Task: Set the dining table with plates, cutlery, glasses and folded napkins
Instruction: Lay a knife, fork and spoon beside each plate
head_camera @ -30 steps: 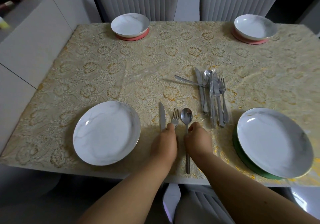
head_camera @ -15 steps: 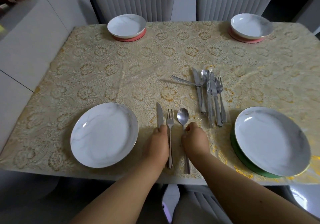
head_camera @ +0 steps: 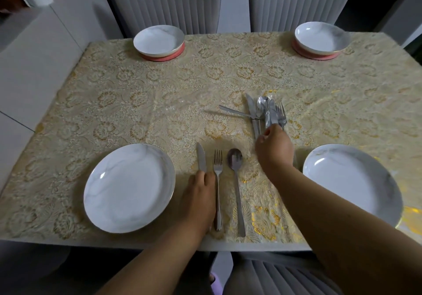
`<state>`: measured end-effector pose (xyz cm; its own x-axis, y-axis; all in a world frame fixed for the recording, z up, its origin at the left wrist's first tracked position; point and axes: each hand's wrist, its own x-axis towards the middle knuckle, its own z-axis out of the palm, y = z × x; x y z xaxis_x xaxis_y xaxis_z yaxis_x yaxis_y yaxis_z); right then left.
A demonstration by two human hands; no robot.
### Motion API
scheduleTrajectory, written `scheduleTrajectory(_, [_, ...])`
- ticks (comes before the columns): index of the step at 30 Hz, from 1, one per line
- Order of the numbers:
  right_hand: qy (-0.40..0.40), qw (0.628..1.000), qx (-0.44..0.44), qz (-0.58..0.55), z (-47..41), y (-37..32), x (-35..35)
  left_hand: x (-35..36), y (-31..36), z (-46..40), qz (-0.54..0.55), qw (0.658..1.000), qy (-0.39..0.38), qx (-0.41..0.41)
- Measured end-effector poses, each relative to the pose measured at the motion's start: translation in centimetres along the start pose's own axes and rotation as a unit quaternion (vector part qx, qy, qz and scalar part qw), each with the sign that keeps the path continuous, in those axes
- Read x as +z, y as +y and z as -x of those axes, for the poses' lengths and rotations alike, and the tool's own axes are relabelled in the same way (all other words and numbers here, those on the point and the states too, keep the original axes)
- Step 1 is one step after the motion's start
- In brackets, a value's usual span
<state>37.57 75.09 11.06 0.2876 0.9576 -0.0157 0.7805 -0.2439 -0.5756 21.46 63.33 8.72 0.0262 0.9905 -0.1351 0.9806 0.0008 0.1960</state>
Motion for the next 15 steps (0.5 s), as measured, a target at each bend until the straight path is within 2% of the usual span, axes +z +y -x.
scheduleTrajectory(4, [0.019, 1.000, 0.013, 0.009, -1.0, 0.4, -0.2, 1.1, -0.5, -0.1, 0.020, 0.996, 0.078, 0.025])
scheduleTrajectory(6, [0.013, 0.997, 0.040, 0.059, -1.6, 0.9, -0.7, 1.8, -0.7, -0.3, 0.019, 0.996, 0.088, 0.024])
scheduleTrajectory(10, [-0.083, 0.980, 0.057, 0.172, -2.5, 1.0, -0.9, 1.1, -0.6, -0.2, -0.013, 0.990, 0.138, 0.026])
scheduleTrajectory(15, [-0.096, 0.989, 0.101, 0.057, -4.3, 1.2, -2.0, -1.3, 1.3, -1.7, 0.052, 0.981, 0.183, 0.028])
